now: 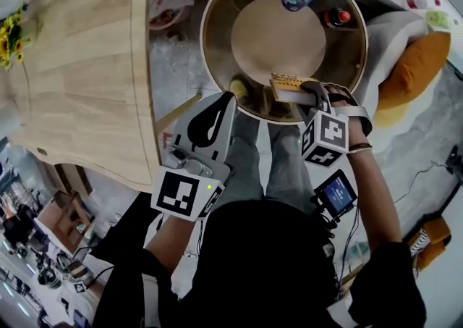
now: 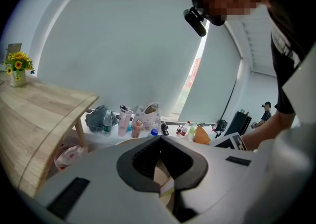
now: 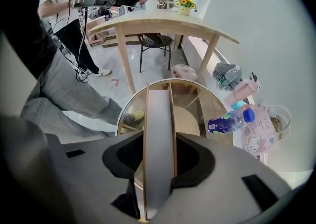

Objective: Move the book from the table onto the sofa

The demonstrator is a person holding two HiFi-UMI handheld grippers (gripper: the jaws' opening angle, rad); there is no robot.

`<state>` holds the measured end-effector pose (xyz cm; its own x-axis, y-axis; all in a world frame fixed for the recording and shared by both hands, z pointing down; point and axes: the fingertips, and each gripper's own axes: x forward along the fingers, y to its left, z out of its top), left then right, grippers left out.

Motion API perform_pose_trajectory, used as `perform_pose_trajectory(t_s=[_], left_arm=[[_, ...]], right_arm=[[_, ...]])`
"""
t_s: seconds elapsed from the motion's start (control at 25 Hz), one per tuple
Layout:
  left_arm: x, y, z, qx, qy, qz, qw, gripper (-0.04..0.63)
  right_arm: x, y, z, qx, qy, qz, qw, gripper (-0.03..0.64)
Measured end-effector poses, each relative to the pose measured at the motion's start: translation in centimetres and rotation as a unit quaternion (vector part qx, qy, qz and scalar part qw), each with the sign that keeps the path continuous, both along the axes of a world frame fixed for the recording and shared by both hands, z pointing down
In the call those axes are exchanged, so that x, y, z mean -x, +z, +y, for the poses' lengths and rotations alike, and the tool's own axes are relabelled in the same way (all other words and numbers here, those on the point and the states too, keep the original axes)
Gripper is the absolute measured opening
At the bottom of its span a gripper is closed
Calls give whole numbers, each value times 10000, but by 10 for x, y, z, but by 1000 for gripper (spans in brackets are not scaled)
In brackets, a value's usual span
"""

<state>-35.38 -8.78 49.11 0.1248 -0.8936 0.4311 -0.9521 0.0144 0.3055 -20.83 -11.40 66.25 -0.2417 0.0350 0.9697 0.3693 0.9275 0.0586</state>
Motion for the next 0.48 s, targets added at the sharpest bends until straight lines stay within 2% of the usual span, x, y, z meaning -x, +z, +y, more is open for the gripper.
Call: perform_pose_trajectory(t_s=[0.24,0.48], left_arm=[[-14,-23,-10,-227,399,82,9989,6],[-42,-58,-29,-525,1052,51,9930,6]], right_arm=[[-3,-50,-10,25,779,-304,9965,153],[-22,-114,-34,-110,1723,-725,9823,153]])
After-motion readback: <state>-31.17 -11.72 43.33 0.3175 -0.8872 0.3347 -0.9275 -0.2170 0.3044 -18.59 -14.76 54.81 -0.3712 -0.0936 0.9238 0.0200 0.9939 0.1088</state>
